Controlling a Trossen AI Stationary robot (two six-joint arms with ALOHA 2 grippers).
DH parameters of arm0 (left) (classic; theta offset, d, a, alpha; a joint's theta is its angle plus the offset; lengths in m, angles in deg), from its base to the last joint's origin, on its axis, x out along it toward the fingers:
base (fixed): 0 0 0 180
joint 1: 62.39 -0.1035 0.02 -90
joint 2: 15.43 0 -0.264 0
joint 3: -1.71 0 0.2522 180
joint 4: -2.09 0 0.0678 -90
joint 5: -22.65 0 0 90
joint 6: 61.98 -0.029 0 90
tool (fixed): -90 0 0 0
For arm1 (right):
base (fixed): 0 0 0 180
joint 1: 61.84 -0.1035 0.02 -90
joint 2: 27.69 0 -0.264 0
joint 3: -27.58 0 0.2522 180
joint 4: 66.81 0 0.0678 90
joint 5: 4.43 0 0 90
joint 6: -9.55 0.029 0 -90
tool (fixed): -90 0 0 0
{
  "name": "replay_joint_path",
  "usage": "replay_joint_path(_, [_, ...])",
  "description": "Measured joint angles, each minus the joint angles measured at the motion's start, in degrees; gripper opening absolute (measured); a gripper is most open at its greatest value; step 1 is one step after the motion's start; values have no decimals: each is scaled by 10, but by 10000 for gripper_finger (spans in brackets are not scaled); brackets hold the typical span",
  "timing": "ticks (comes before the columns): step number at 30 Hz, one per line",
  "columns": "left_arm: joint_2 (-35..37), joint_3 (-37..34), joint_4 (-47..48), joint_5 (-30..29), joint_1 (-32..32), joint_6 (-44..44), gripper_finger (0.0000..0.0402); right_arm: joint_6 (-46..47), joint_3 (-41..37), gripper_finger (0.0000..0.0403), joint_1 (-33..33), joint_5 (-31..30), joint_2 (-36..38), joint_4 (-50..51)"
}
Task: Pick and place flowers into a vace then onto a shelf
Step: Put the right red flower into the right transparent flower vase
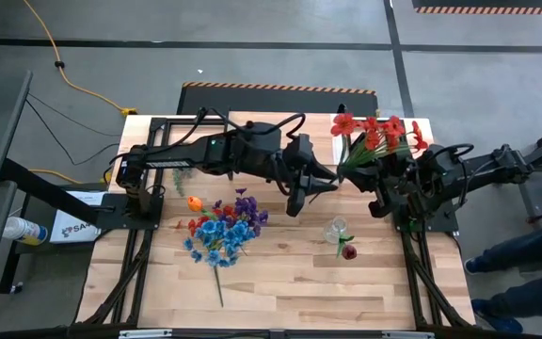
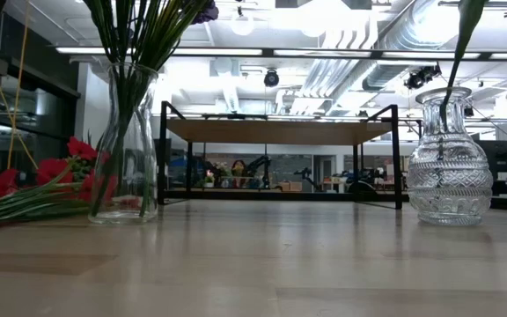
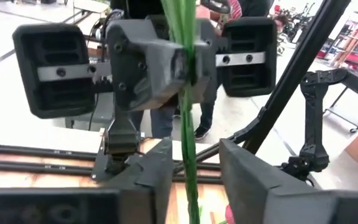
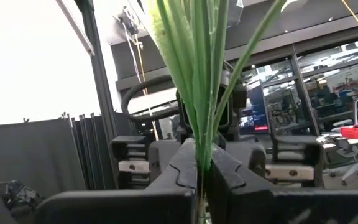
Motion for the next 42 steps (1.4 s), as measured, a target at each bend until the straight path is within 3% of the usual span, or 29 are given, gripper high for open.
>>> replay_joint_path(7, [0, 0, 6, 2, 0, 1, 230, -2, 0, 0, 0, -4, 2, 3])
replay_joint_path(14, [21, 0, 25, 0, 0, -6, 263, -8, 0, 0, 0, -31, 21, 30])
replay_joint_path(26, [95, 1, 77, 1, -6, -14, 266, -31, 0, 0, -1, -71, 89, 131])
replay_joint_path(34, [158, 2, 206, 17, 4, 4, 265, 34, 0, 0, -18, -42, 148, 288])
replay_joint_path(42, [194, 1, 325, -26, 20, 32, 266, 84, 0, 0, -67, -19, 171, 380])
